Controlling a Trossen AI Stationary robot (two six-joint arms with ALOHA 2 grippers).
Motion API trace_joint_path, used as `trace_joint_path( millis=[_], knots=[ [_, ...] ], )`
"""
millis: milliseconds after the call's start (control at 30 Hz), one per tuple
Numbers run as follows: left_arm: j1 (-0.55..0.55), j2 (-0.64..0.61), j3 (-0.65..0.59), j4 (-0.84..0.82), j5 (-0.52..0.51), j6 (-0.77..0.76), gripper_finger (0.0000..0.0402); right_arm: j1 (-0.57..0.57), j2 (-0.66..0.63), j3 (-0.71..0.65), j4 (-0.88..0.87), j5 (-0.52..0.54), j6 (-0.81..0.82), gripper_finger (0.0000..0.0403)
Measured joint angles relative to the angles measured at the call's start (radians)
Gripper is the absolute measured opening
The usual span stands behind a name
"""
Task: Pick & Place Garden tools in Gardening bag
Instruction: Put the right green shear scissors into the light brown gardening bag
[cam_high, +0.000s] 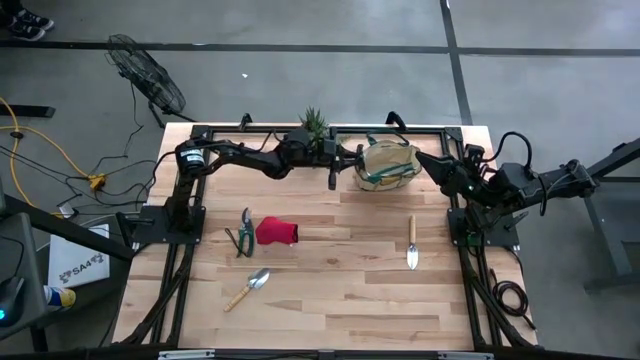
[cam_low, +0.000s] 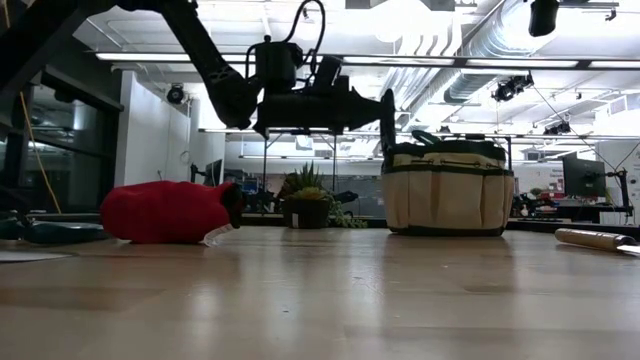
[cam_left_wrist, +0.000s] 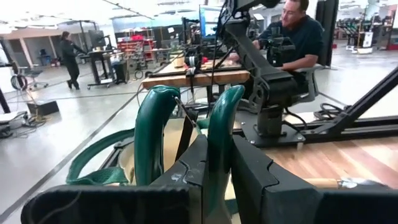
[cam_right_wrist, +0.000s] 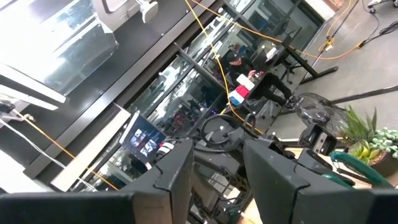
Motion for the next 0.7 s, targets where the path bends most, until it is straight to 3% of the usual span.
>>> trace_joint_path(
  millis=[200,700],
  knots=[
    [0.0,0.0,0.0,-0.039,-0.059,-0.034,0.0038,0.0,0.0,0.0,0.0,0.001,0.0,0.0135],
    [-0.002,0.0,0.0,0.004,-0.069,-0.198,0.0038,0.0,0.0,0.0,-0.001,0.029,-0.004,0.0135]
  ],
)
